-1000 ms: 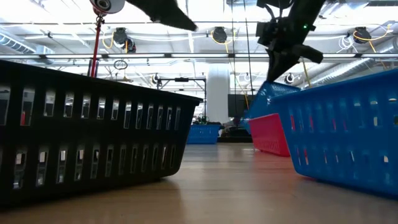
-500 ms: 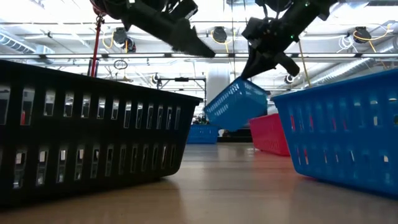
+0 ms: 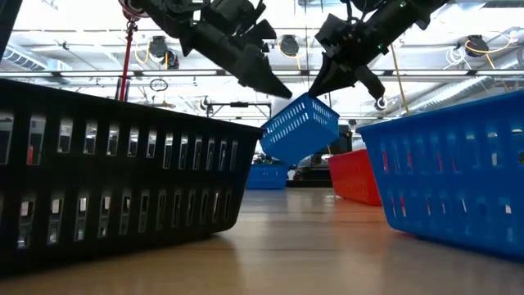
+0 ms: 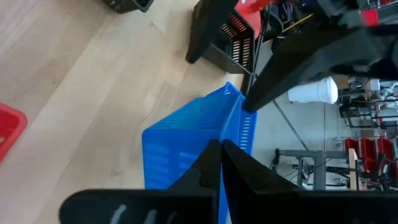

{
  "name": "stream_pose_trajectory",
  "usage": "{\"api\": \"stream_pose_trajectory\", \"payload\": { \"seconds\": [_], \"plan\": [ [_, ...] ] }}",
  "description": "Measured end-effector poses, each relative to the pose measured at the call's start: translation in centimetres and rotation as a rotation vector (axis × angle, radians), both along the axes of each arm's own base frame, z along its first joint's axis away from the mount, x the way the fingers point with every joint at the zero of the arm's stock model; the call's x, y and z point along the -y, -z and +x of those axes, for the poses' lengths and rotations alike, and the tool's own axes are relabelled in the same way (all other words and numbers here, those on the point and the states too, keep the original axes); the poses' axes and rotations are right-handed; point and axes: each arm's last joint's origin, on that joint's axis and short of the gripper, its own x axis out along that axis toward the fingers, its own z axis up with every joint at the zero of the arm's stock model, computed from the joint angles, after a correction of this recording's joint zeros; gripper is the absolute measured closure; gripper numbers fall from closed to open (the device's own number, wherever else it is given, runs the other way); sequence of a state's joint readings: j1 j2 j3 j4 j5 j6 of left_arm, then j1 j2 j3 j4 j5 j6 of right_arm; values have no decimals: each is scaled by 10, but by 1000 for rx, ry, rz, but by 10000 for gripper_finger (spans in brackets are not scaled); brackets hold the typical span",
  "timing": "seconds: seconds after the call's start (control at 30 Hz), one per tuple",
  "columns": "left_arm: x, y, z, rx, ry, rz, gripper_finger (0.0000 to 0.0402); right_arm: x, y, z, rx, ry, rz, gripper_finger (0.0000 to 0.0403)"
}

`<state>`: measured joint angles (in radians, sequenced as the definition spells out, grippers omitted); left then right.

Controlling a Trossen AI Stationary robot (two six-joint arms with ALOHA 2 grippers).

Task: Stack baskets by color
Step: Stack the middle blue bin on top of the top blue bin

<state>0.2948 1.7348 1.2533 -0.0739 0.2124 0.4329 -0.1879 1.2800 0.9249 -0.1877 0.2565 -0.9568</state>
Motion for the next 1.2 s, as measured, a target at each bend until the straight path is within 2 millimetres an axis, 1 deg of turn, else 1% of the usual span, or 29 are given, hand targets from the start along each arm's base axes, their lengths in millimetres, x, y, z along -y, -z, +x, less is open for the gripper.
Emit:
{"api": "stream_pose_trajectory", "payload": {
  "seconds": [0.3, 0.47, 0.53, 0.63, 0.87, 0.97, 1.03, 1.13, 1.2],
  "plan": [
    [-11, 1, -4, -10, -40, 17, 165, -4, 0, 1, -11, -30, -14, 403],
    [-18, 11, -3, -44, -41, -5, 173, -9, -1, 3, 2, -58, -28, 403],
    [-18, 10, -2, -23, -22, 1, 189, -11, -2, 3, 0, -72, -40, 403],
    [-18, 12, -2, -35, 1, 0, 226, -13, -2, 4, 0, -83, -46, 403],
    [-17, 13, -2, -47, 31, 15, 336, -14, -2, 4, 2, -83, -53, 403],
    [-16, 15, -3, -62, 73, 30, 381, -13, -2, 4, 2, -81, -56, 403],
    [-16, 15, -4, -65, 80, 34, 390, -13, -2, 4, 1, -80, -54, 403],
    [-15, 15, -3, -65, 81, 35, 383, -13, -2, 4, 8, -73, -47, 400],
    [-15, 15, -3, -66, 83, 41, 382, -13, -3, 5, 23, -63, -34, 389]
  ]
}}
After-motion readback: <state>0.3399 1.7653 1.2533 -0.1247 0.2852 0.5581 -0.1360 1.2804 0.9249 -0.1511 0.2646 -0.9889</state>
